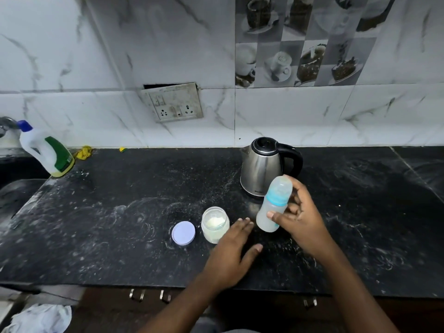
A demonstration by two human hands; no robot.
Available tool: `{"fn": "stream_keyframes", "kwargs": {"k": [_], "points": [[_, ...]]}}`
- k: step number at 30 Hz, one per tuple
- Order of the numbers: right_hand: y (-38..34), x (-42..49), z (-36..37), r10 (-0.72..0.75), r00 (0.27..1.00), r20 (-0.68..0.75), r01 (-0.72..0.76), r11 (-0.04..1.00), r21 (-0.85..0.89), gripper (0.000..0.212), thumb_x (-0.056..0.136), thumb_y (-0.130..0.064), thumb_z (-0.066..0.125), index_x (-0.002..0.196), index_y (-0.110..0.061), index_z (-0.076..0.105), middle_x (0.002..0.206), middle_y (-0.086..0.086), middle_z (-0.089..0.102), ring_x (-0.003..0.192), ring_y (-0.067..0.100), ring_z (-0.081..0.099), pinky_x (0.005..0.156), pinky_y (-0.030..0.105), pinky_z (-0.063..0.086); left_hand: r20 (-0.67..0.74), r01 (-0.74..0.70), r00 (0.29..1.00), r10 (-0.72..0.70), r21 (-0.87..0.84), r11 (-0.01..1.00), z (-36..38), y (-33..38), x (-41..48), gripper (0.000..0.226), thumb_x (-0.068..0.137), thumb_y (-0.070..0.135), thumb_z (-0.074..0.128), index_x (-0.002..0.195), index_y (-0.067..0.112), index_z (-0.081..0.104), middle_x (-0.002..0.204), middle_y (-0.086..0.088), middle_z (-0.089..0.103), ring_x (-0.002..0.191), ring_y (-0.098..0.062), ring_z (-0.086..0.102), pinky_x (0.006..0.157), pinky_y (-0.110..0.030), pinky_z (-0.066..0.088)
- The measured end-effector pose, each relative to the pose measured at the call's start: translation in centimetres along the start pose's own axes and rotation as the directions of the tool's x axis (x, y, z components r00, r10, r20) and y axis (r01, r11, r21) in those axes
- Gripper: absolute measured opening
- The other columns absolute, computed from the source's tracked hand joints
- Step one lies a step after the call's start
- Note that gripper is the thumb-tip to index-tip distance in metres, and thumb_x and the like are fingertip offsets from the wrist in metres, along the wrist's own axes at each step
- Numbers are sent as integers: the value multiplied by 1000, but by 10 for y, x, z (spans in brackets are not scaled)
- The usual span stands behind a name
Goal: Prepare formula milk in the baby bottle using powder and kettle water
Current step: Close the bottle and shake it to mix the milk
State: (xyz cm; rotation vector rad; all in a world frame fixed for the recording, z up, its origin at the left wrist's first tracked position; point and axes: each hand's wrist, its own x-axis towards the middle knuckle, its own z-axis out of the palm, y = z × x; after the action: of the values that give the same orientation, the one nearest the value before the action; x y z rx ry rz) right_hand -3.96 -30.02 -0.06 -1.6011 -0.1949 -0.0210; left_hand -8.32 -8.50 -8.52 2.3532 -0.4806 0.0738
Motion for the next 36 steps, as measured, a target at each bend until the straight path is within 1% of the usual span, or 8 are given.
{"fn": "stream_keyframes", "kwargs": {"k": [3,7,12,19,26,31,34,36], "points": [[5,-2,-2,-13,999,-39,12,1000,-3,86,78,-22,86,149,-44,43,136,-10,65,124,18,67,98,33,58,228,-37,974,-17,232,972,31,-21,-10,85,108,67,30,173,12,17,182,-4,1,168,-19,-9,136,-36,-6],[14,-8,-1,-7,999,-48,6,1000,-20,85,81,-18,85,149,-44,43,141,-8,63,126,16,65,103,32,56,345,-56,936,-78,362,930,64,-35,-14,89,109,69,19,172,8,4,181,-11,-11,167,-26,-17,135,-48,-10],[25,-19,-2,26,998,-62,-28,999,-31,101,87,-6,83,156,-54,28,143,-7,61,124,13,66,95,25,58,300,26,941,-154,391,920,90,-40,-18,94,106,74,13,172,7,0,178,-9,-20,164,-25,-25,132,-51,-18],[31,-24,-8,13,1000,13,-13,1000,-14,96,87,-5,83,156,-51,33,141,-10,64,122,17,68,93,25,58,247,62,949,-195,462,885,101,-46,-29,96,106,76,12,171,5,3,181,-16,-6,166,-28,-18,131,-48,-14],[30,-18,-15,126,942,-311,37,881,472,76,92,-7,73,152,-42,42,128,4,73,124,28,68,87,47,61,244,91,940,-238,495,864,100,-42,-29,100,102,80,6,170,9,-12,178,-12,-22,163,-25,-30,131,-46,-18],[33,-26,7,171,983,-67,-130,904,407,76,84,-5,80,145,-40,50,119,13,76,103,25,75,76,43,63,242,93,937,-252,521,848,99,-39,-28,100,102,78,7,171,7,-7,180,-15,-14,166,-27,-23,134,-47,-15],[31,-24,0,218,933,-286,-17,821,570,68,91,-7,72,149,-26,43,118,4,77,113,25,73,78,44,63,239,94,938,-252,525,846,98,-38,-29,101,102,78,6,170,7,-11,179,-14,-20,164,-26,-26,132,-44,-20],[26,-26,2,230,941,-249,-56,830,554,70,88,-14,78,148,-31,45,117,5,78,111,27,74,79,48,62,236,100,937,-256,522,847,98,-37,-28,100,102,78,7,170,7,-11,179,-13,-19,164,-26,-27,132,-44,-21]]}}
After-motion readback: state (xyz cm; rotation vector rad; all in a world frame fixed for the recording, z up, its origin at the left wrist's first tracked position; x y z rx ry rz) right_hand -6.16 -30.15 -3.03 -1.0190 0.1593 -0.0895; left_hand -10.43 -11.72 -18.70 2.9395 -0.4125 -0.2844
